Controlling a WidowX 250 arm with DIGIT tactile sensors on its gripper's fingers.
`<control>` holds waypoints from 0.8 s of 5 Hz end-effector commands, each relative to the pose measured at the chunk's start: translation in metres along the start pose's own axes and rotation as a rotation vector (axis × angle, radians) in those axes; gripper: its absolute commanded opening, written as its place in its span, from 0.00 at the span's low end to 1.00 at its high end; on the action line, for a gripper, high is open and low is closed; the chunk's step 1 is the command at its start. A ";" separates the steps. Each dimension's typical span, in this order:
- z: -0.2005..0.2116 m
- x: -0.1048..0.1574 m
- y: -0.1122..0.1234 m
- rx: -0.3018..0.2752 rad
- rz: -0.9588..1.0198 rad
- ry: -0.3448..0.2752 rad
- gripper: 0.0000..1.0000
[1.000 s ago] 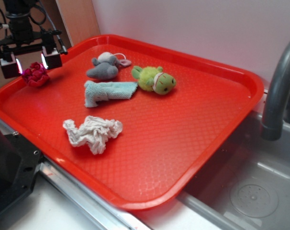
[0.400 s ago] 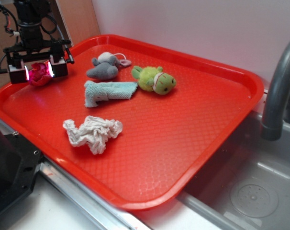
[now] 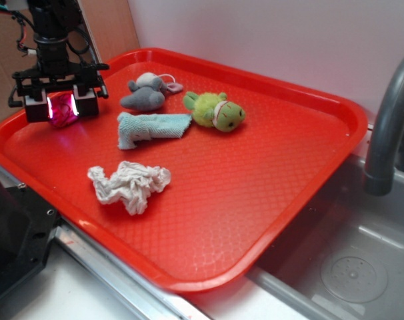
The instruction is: Grab the red paper.
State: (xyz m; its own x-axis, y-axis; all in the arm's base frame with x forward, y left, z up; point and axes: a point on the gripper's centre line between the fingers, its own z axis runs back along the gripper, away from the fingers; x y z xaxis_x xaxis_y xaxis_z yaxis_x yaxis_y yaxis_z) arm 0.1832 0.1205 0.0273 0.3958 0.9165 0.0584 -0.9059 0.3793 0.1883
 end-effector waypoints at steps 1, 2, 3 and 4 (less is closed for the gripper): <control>0.106 -0.027 -0.019 -0.102 -0.316 -0.070 0.00; 0.157 -0.046 -0.012 -0.133 -0.460 -0.094 0.00; 0.205 -0.054 0.005 -0.168 -0.574 -0.124 0.00; 0.211 -0.060 0.008 -0.188 -0.653 -0.153 0.00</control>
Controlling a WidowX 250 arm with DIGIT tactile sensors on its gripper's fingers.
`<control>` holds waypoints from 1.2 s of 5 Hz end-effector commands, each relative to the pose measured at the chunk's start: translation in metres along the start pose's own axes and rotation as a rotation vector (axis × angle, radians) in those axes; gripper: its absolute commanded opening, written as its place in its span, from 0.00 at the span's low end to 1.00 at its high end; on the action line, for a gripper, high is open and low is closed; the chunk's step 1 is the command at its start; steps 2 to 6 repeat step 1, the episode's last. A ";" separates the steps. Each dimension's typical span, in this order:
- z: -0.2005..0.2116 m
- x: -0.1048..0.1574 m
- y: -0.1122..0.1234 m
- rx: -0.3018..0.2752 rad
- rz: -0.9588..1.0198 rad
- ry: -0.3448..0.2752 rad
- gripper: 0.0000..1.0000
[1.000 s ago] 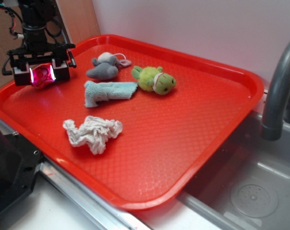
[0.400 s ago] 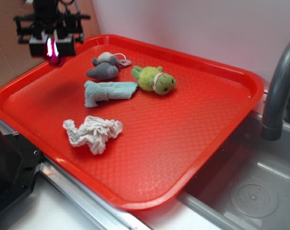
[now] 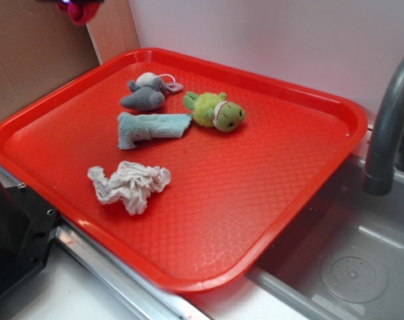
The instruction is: Grab the red paper.
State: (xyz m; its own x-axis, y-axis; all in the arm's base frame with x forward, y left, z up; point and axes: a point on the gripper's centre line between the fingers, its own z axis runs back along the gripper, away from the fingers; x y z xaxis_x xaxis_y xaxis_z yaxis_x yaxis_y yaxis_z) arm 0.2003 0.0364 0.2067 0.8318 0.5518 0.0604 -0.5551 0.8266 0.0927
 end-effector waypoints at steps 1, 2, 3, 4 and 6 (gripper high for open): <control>0.019 -0.006 0.013 -0.017 -0.127 -0.046 0.00; 0.019 -0.006 0.013 -0.017 -0.127 -0.046 0.00; 0.019 -0.006 0.013 -0.017 -0.127 -0.046 0.00; 0.019 -0.006 0.013 -0.017 -0.127 -0.046 0.00; 0.019 -0.006 0.013 -0.017 -0.127 -0.046 0.00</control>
